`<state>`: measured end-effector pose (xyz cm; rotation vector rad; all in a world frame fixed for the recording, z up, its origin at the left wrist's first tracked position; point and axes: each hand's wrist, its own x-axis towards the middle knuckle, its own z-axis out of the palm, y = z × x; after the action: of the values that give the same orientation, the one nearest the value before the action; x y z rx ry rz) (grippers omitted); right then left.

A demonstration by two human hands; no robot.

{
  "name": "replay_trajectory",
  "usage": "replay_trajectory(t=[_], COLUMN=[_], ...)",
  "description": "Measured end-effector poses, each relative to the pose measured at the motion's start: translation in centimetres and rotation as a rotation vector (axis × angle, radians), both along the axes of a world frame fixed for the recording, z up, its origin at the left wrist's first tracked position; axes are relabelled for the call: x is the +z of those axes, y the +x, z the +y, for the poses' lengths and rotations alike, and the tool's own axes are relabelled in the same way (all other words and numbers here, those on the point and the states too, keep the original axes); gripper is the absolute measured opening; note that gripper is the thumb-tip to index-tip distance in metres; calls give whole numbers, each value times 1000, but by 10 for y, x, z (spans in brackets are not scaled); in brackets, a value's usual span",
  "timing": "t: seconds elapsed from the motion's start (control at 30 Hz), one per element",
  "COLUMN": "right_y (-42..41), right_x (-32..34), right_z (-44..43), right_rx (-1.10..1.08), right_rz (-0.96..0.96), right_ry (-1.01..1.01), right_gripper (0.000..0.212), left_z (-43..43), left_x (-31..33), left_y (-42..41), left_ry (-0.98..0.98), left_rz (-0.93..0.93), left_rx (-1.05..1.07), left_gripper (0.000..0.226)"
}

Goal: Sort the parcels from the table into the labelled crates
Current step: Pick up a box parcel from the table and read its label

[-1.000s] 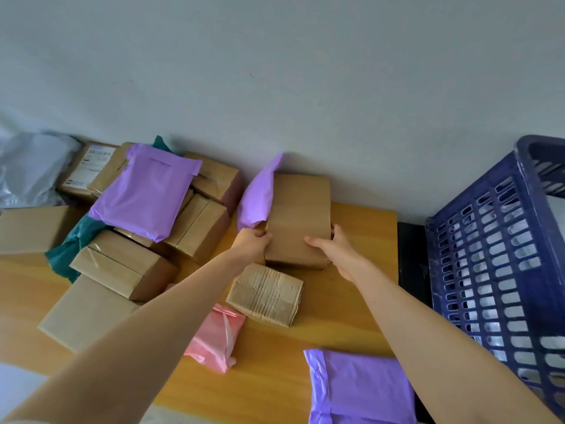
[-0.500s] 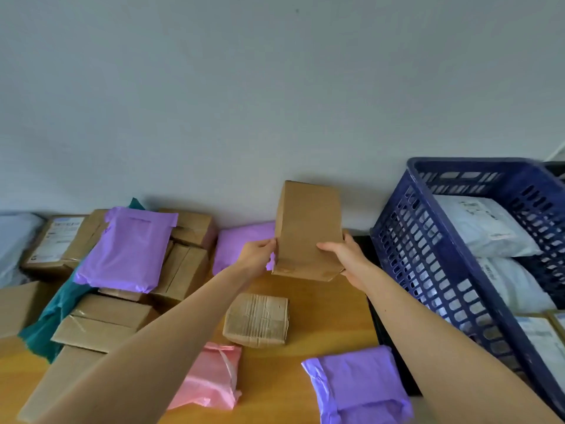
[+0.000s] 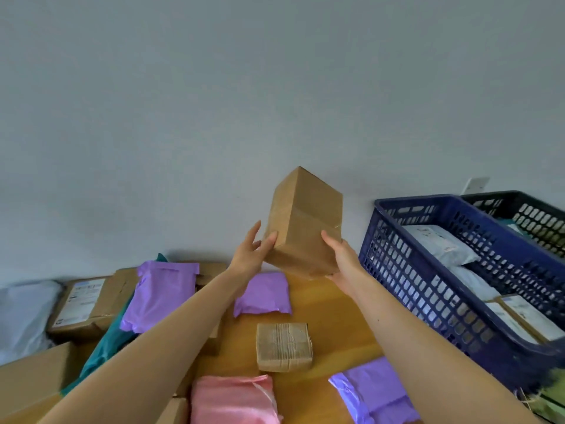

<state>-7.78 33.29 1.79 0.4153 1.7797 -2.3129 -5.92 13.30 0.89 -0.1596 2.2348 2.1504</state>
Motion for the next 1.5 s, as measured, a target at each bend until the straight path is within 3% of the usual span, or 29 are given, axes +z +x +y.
replay_trajectory(t=[0.1, 0.27, 0.4, 0.57, 0.8, 0.97, 1.13, 1.27, 1.5], right_y=[26, 62, 83, 90, 94, 96, 90, 90, 91], right_x=[6, 18, 26, 32, 67, 82, 91, 91, 92], right_z=[-23, -59, -90, -111, -139, -145, -131, -126, -119], right_rx=[-8, -21, -32, -13, 173, 187, 212, 205, 167], right_rz=[19, 74, 116, 94, 87, 110, 143, 192, 188], right_ry=[-51, -76, 28, 212, 140, 94, -34, -200, -190], right_gripper=[52, 49, 52, 58, 81, 45, 77, 54, 36], left_z=[-24, -67, -98, -113, -122, -123, -113, -105, -97], left_x=[5, 22, 34, 46, 72, 84, 108, 119, 115], left_y=[21, 59, 81, 98, 106, 106, 104, 109, 111], left_ry=[-15, 56, 175, 207, 225, 258, 244, 125, -32], left_rz=[-86, -135, -138, -120, -8, -45, -53, 25, -12], left_rx=[14, -140, -182, -198, -168, -181, -148, -183, -72], left_gripper=[84, 85, 90, 88, 86, 63, 31, 28, 81])
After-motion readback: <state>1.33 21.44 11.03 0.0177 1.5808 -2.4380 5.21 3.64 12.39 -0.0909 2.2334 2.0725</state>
